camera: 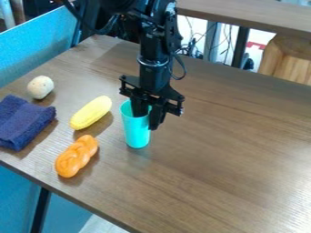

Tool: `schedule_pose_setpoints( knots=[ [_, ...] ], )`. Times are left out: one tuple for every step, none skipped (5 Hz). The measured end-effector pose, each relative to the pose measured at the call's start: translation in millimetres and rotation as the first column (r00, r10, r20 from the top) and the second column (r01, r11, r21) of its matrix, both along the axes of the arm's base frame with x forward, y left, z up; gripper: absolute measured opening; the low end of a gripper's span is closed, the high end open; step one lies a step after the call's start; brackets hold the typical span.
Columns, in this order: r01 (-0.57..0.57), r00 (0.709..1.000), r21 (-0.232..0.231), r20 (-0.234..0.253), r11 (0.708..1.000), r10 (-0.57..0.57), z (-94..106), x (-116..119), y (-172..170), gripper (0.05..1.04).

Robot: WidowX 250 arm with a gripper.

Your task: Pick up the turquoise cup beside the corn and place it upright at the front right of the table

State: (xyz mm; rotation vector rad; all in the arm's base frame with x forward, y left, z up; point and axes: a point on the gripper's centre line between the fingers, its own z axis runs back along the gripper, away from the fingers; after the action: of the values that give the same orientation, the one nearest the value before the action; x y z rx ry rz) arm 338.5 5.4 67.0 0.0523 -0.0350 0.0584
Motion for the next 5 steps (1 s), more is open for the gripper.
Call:
schedule_pose_setpoints(
  knots=[
    [-0.005, 1.0, -0.004, -0.014, 1.0, 0.005, -4.7, -0.7, 0.4, 0.168],
    [-0.008, 1.0, -0.002, -0.023, 1.0, 0.008, -4.7, -2.1, 1.7, 0.099],
    [-0.01, 0.999, -0.004, -0.031, 1.0, 0.01, -1.7, -4.4, 1.4, 0.096],
    [-0.024, 1.0, -0.004, 0.015, 1.0, 0.024, 26.6, -2.8, -3.9, 0.096],
    [0.026, 0.998, 0.023, 0.055, 0.999, -0.027, 50.3, 6.7, -38.6, 0.096]
  ],
)
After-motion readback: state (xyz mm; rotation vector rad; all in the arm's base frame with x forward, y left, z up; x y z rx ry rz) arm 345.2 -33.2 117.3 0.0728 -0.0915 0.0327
